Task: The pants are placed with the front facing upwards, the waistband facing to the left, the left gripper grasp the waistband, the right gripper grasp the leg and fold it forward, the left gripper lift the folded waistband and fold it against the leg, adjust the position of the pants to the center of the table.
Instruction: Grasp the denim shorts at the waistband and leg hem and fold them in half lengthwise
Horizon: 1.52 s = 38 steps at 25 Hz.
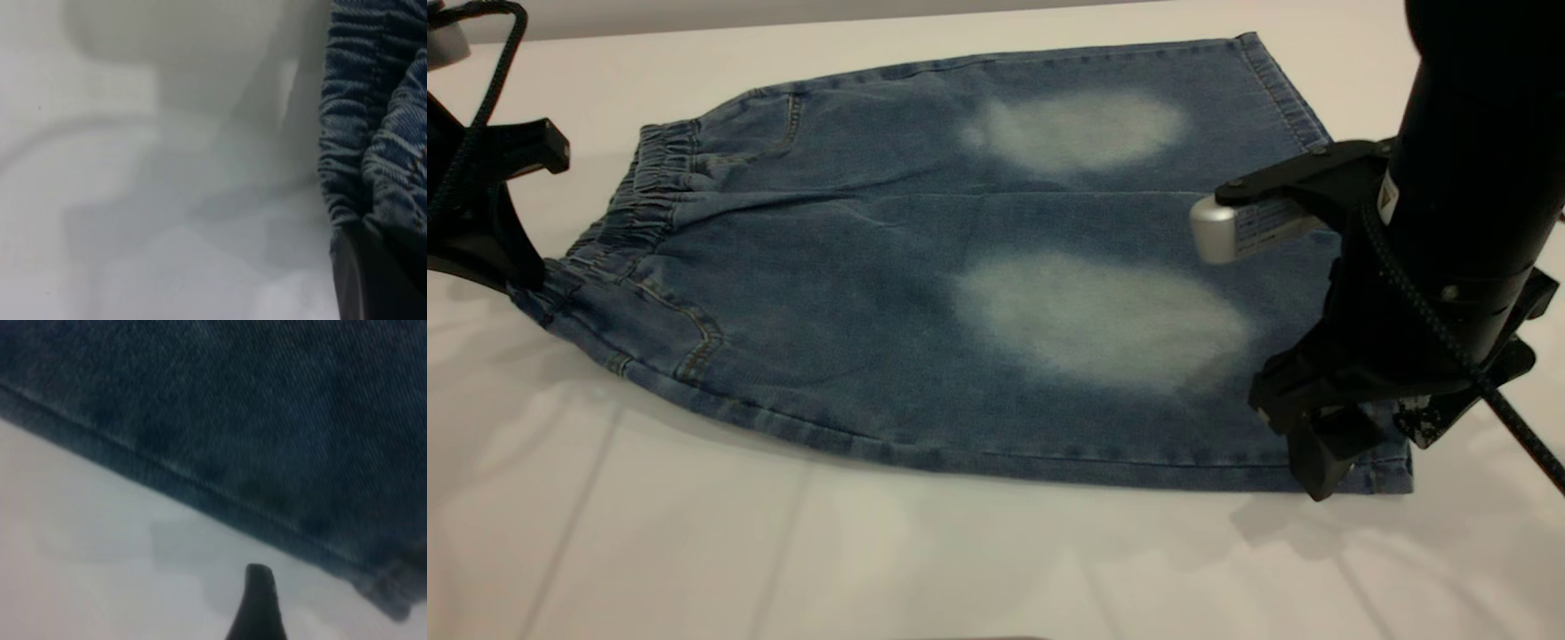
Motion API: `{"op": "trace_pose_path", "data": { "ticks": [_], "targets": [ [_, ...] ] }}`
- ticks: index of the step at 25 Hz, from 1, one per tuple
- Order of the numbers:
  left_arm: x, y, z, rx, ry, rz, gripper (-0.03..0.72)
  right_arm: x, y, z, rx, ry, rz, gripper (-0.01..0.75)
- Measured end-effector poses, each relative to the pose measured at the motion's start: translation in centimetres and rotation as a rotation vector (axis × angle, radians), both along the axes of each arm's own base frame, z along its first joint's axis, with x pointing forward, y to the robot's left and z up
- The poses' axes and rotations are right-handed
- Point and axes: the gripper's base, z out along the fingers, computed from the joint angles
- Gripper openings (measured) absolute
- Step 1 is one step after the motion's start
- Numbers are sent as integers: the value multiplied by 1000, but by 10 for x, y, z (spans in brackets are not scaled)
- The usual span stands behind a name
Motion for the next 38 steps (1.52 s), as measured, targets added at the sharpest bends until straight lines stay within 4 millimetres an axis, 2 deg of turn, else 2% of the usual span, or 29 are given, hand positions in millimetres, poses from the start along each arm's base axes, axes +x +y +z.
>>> {"op": "trace_pose_path", "data": {
  "ticks": [13,16,19,23,25,28,31,38],
  "targets": [
    [-1,0,0,2,13,-16,39,3,-1,-17,-28,-1,42,498],
    [-1,0,0,2,12,-17,39,4,-1,-18,-31,3,43,475],
    [-1,0,0,2,13,-17,39,4,-1,-18,-37,2,50,365],
    [-1,0,0,2,13,-17,39,4,-3,-18,-48,-2,59,94],
    [-1,0,0,2,15,-17,39,5,-3,-18,-48,-3,59,49],
    [-2,-1,-1,0,25,-21,39,4,-2,-15,-43,-6,53,36],
    [-3,-1,-1,-3,36,-23,39,3,-2,-4,-40,-13,55,33],
    [3,-2,7,-23,36,-18,39,7,0,62,52,-198,55,34]
  ]
}}
